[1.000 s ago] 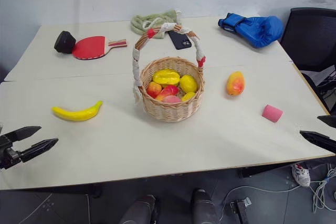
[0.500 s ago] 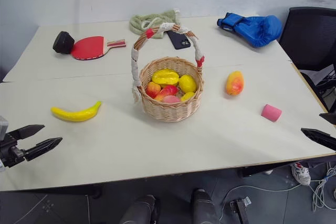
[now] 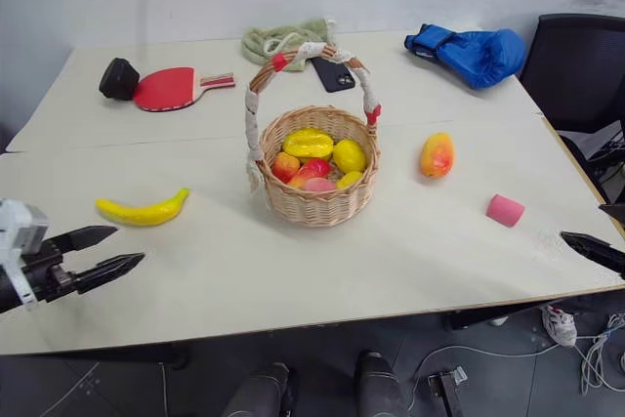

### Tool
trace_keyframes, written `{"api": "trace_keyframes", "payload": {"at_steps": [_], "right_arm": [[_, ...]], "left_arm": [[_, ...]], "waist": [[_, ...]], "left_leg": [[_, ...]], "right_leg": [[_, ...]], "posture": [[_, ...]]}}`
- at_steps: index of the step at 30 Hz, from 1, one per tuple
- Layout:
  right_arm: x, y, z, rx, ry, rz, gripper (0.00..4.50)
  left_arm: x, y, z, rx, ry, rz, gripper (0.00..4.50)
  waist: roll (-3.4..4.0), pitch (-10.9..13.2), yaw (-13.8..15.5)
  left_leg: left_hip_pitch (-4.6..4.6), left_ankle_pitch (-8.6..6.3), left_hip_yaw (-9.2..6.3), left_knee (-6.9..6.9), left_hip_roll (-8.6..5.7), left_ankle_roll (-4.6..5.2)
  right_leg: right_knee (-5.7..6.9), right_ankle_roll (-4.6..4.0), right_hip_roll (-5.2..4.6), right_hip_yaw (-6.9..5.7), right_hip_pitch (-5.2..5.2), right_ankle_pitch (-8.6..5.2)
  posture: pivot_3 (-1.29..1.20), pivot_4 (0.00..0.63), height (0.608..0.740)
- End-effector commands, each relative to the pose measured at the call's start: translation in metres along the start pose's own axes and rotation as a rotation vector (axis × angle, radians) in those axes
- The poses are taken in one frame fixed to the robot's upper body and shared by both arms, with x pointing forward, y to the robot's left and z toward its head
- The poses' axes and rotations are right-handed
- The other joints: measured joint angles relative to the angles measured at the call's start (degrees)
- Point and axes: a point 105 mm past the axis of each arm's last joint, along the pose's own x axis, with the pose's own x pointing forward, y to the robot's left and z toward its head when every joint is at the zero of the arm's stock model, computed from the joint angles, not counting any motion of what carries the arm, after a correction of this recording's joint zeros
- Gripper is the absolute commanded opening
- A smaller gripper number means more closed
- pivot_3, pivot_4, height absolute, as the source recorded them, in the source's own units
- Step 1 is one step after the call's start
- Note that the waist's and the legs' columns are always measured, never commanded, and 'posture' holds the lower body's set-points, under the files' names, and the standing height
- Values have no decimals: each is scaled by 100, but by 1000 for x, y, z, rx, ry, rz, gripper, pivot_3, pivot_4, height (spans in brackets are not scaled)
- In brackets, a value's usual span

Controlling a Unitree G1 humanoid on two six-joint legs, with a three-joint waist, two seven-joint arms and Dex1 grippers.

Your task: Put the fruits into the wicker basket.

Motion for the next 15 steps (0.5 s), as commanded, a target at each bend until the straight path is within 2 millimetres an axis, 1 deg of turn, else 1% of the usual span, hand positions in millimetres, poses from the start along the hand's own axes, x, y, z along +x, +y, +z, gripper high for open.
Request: {"api": "trace_keyframes", "payload": {"at_steps": [1, 3, 4, 5, 11, 15], "right_arm": [[17, 12, 6, -73, -4, 37, 4470], [32, 18, 3, -82, 12, 68, 4470], [40, 20, 1, -89, 24, 79, 4470], [46, 22, 0, -94, 34, 84, 4470], [83, 18, -1, -76, 49, 54, 4470], [102, 13, -6, -60, 82, 12, 4470]], "left_arm": [[19, -35, 28, 79, -24, -223, 4500], [31, -62, 41, 116, -19, -400, 4500], [35, -74, 46, 138, -12, -476, 4500], [37, -81, 49, 156, -7, -526, 4500], [50, -109, 74, 281, -20, -723, 4500], [52, -117, 81, 318, -38, -770, 4500]], "waist": [[1, 0, 2], [3, 0, -10], [3, 0, -23], [3, 0, -41], [7, 0, -97], [8, 1, -84]], "left_leg": [[0, 1, -1, 2, 0, -1], [1, 2, 0, 2, -2, -3], [-1, 3, 0, 3, -3, -5], [1, 5, 1, 3, -5, -7], [-3, 21, 9, 3, -10, -34], [-4, 22, 16, 4, -12, -33]], "right_leg": [[2, 0, 2, -1, 0, 0], [6, 1, 3, 1, -1, 1], [7, 1, 7, 1, -3, 1], [10, 1, 8, 2, -2, 1], [14, 3, 19, 9, -11, 2], [18, 5, 22, 19, -15, 4]], "posture": [[0, 150, 740], [0, 150, 740], [0, 150, 740], [0, 150, 740], [0, 150, 740], [0, 150, 740]]}}
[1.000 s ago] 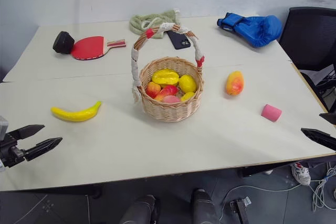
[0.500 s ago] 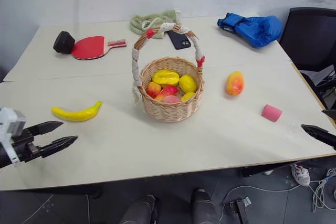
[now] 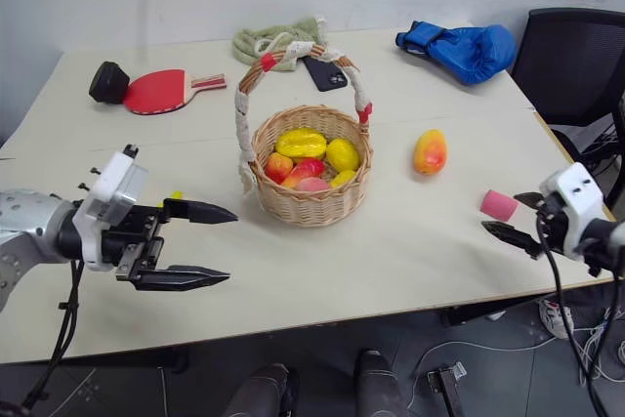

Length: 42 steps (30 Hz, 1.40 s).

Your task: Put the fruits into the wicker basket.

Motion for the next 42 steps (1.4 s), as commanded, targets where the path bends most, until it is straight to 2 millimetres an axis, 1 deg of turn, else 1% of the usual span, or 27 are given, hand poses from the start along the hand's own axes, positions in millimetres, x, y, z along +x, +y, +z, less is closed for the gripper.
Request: {"api": "trace_keyframes", "payload": {"at_steps": [1, 4, 7, 12, 14, 16, 19, 20, 23, 24, 27, 31, 34, 36, 37, 38, 39, 40, 42], "right_arm": [[9, -10, -5, -12, 46, -71, 4470], [15, -18, -10, -13, 77, -120, 4470], [17, -26, -16, -7, 111, -160, 4470], [21, -39, -19, -27, 135, -228, 4470], [25, -42, -20, -25, 143, -238, 4470], [27, -42, -24, -3, 152, -226, 4470], [31, -41, -26, 33, 129, -223, 3897], [31, -41, -24, 43, 115, -220, 3619], [29, -39, -21, 67, 85, -206, 2534], [22, -40, -22, 74, 83, -224, 2286], [-1, -45, -26, 75, 99, -292, 2286], [-44, -47, -44, 148, 134, -417, 2286], [-55, -41, -54, 219, 126, -469, 2286], [-55, -34, -56, 263, 106, -469, 2286], [-52, -31, -55, 279, 95, -459, 2724], [-49, -28, -53, 287, 81, -446, 2889], [-48, -27, -50, 287, 68, -444, 3245], [-48, -28, -47, 285, 60, -448, 3553], [-52, -31, -41, 267, 52, -461, 4317]], "left_arm": [[3, -7, 8, 38, -13, -40, 4500], [2, -7, 6, 34, -16, -33, 4500], [1, -8, 3, 30, -11, -24, 4500], [-1, -6, 3, 37, -19, -5, 4500], [-1, -6, 3, 41, -22, 0, 4500], [-1, -6, 3, 44, -23, 3, 4500], [-2, -5, 3, 49, -24, 7, 4500], [-2, -5, 3, 52, -26, 7, 4500], [-2, -5, 4, 57, -28, 7, 4500], [-2, -4, 5, 59, -29, 7, 4500], [-2, -4, 6, 64, -34, 5, 4500], [0, -4, 10, 62, -71, -8, 4500], [3, -1, 10, 62, -80, -18, 4500], [6, 1, 10, 68, -80, -29, 4500], [7, 3, 10, 72, -81, -35, 4500], [8, 5, 11, 74, -84, -40, 4500], [9, 7, 11, 75, -87, -43, 4500], [9, 9, 12, 76, -89, -45, 4500], [10, 13, 11, 83, -84, -47, 4500]], "waist": [[0, 0, 8], [0, 0, 8], [0, 0, 8], [0, 0, 8], [0, 0, 6], [0, 0, 5], [0, 0, 5], [0, 0, 1], [0, 0, 2], [0, 0, 3], [0, 0, 47], [1, 0, 115], [0, 0, 97], [-1, -1, 40], [-2, -1, 18], [-2, -1, -1], [-1, -1, -8], [2, -1, -8], [9, -3, 2]], "left_leg": [[-2, 0, 0, 0, 0, 0], [-9, 1, 0, 3, -2, 3], [-10, 3, 2, 5, -5, 7], [-9, 4, 3, 9, -6, 8], [-8, 5, 5, 8, -6, 9], [-7, 5, 6, 7, -6, 8], [-8, 5, 6, 8, -4, 8], [-8, 5, 6, 8, -4, 8], [-7, 5, 10, 11, -5, 9], [-7, 5, 10, 11, -5, 9], [-13, 6, 1, 7, -3, 9], [-17, 5, 0, 8, -9, 15], [-11, 5, 11, 11, -14, 23], [1, -7, 17, 10, -13, 48], [7, -7, 16, 9, -11, 48], [16, -7, 18, 8, -10, 48], [23, -7, 23, 5, -10, 47], [29, -7, 28, 3, -10, 47], [34, -7, 38, 0, -11, 47]], "right_leg": [[1, 0, 0, 0, -3, 0], [2, 0, 0, 1, -5, 0], [2, 2, -3, 3, -5, 1], [1, 2, -2, 6, -4, 1], [3, 3, -1, 8, -5, 2], [3, 3, 0, 8, -5, 2], [2, 3, 2, 7, -4, 2], [3, 4, 2, 8, -4, 2], [3, 7, 1, 13, -3, 4], [3, 7, 1, 13, -4, 4], [20, 7, 2, 5, -5, 4], [17, 7, -2, 7, -4, 4], [7, 15, -3, 19, 1, 8], [-4, 21, 1, 26, 8, 11], [-1, 21, 2, 26, 13, 12], [2, 21, 5, 28, 16, 12], [7, 20, 6, 35, 18, 11], [13, 20, 8, 40, 18, 11], [17, 19, 8, 51, 15, 10]], "posture": [[0, 150, 740], [0, 150, 740], [0, 150, 740], [0, 150, 740], [0, 150, 740], [0, 150, 740], [0, 150, 740], [0, 150, 740], [0, 150, 740], [0, 150, 740], [0, 150, 740], [0, 150, 740], [0, 150, 740], [0, 150, 740], [0, 150, 740], [0, 150, 740], [0, 150, 740], [0, 150, 740], [0, 150, 740]]}}
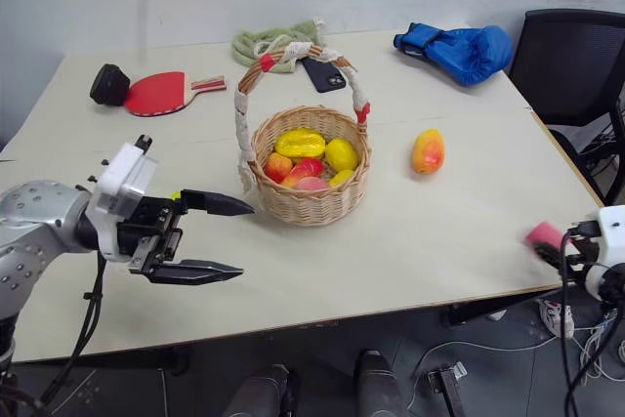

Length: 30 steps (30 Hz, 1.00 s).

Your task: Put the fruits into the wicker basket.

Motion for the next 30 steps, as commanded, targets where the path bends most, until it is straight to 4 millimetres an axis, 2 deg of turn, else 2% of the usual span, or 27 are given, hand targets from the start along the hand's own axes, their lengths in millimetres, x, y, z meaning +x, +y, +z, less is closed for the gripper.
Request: {"api": "trace_keyframes", "payload": {"at_steps": [1, 3, 6, 9, 10, 13, 16, 20, 22, 25, 30], "right_arm": [[-14, -7, 30, -58, -78, -33, 4445], [-24, -1, 41, -130, -91, -1, 4445], [-43, 34, 67, -236, -158, 178, 4445], [-63, 93, 96, -275, -254, 452, 4445], [-70, 109, 101, -274, -268, 530, 4445], [-96, 175, 114, -327, -317, 872, 4445], [-105, 218, 128, -393, -400, 1016, 4445], [-113, 247, 141, -430, -475, 1128, 4445], [-113, 253, 145, -430, -494, 1153, 4445], [-109, 257, 147, -445, -504, 1155, 4445], [-104, 259, 147, -458, -518, 1135, 4445]], "left_arm": [[-1, 6, 2, 35, 2, 0, 4500], [-3, 10, 2, 42, 5, 12, 4500], [-13, 20, 2, 60, 26, 63, 4500], [-39, 35, -2, 67, 86, 157, 4500], [-48, 38, -4, 69, 110, 181, 4500], [-89, 52, -16, 68, 239, 298, 4500], [-130, 61, -32, 70, 389, 384, 4500], [-167, 75, -66, 142, 680, 425, 4500], [-176, 84, -76, 168, 777, 421, 4500], [-178, 96, -88, 167, 856, 394, 4500], [-175, 110, -105, 178, 952, 351, 4500]], "waist": [[2, -1, 11], [2, -1, 22], [2, -1, 32], [1, 0, -11], [1, 0, -34], [-1, 1, -44], [-1, 1, -101], [-8, 0, -54], [-10, 0, 23], [-31, -12, 115], [-36, -11, 156]], "left_leg": [[1, 0, 2, 0, 0, 1], [0, -1, 6, 0, -1, 2], [-1, -4, 13, 0, 1, 7], [1, -6, 15, 1, 5, 10], [7, -6, 22, -1, 11, 9], [13, -9, 26, -7, 29, 3], [16, -14, 30, -10, 42, -4], [8, -22, 29, -13, 43, -2], [-11, -27, 31, -10, 33, 7], [-87, -13, 29, 17, 13, -8], [-118, -61, 88, 96, 3, 46]], "right_leg": [[-1, 0, 0, 3, 0, 0], [-4, 0, 0, 7, -1, 0], [-10, 1, 3, 14, -3, 0], [-10, 3, 7, 18, -2, 1], [-8, 3, 14, 26, -2, 1], [-12, 1, 28, 31, -3, 0], [-15, -3, 39, 33, -6, -2], [-27, -10, 34, 25, -12, -5], [-30, -8, 17, 25, -27, -5], [6, 2, -3, -3, -94, 1], [24, 8, -44, -120, -108, 5]], "posture": [[0, 150, 740], [0, 150, 740], [0, 150, 740], [0, 150, 740], [0, 150, 740], [0, 150, 740], [0, 150, 740], [0, 150, 740], [0, 150, 740], [0, 150, 740], [0, 150, 740]]}}
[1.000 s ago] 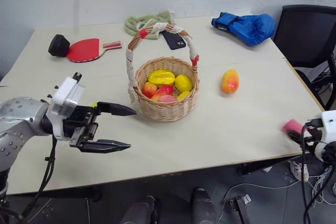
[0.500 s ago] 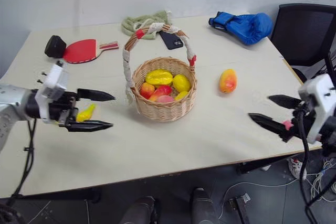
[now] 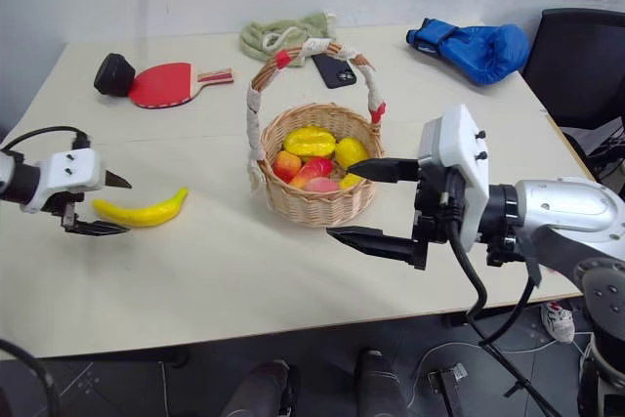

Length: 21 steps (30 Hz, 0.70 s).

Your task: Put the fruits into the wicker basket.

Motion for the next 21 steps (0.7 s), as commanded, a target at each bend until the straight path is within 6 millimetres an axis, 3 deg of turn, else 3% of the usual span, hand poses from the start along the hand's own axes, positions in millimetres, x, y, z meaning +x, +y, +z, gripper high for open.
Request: {"api": "trace_keyframes", "payload": {"at_steps": [1, 5, 8, 15, 19, 21], "right_arm": [[0, -1, 7, -48, -32, -18, 4445], [-1, 0, 5, -53, -30, -29, 4445], [-2, 0, 6, -58, -30, -35, 4500], [-5, -1, 2, -57, -16, -54, 4500], [-16, -8, -4, -38, 6, -111, 4500], [-24, -13, -8, -30, 20, -156, 4500]], "left_arm": [[4, 5, -3, 23, 47, -1, 4500], [10, 1, -11, 47, 117, -49, 4500], [10, 0, -13, 45, 127, -64, 3954], [5, -7, -7, 25, 45, -114, 1814], [-5, -18, 22, 12, -149, -184, 656], [-14, -30, 46, 0, -259, -225, 656]], "waist": [[-6, 1, 0], [-10, 3, -40], [-11, 2, -63], [-13, 2, -97], [-13, 3, -120], [-17, 4, -144]], "left_leg": [[0, -6, 15, 4, 1, 9], [2, -27, 53, 19, -8, 47], [5, -34, 70, 22, -9, 60], [11, -38, 83, 25, -4, 61], [12, -39, 83, 32, -3, 61], [12, -43, 81, 35, 1, 59]], "right_leg": [[0, 4, -10, -8, -1, 3], [0, 18, -70, -92, -2, 10], [-1, 19, -86, -131, -2, 12], [3, 19, -88, -141, -2, 13], [8, 19, -90, -138, -2, 13], [11, 19, -95, -132, -2, 13]], "posture": [[0, 150, 740], [0, 150, 740], [0, 150, 740], [0, 150, 740], [0, 150, 740], [0, 150, 740]]}}
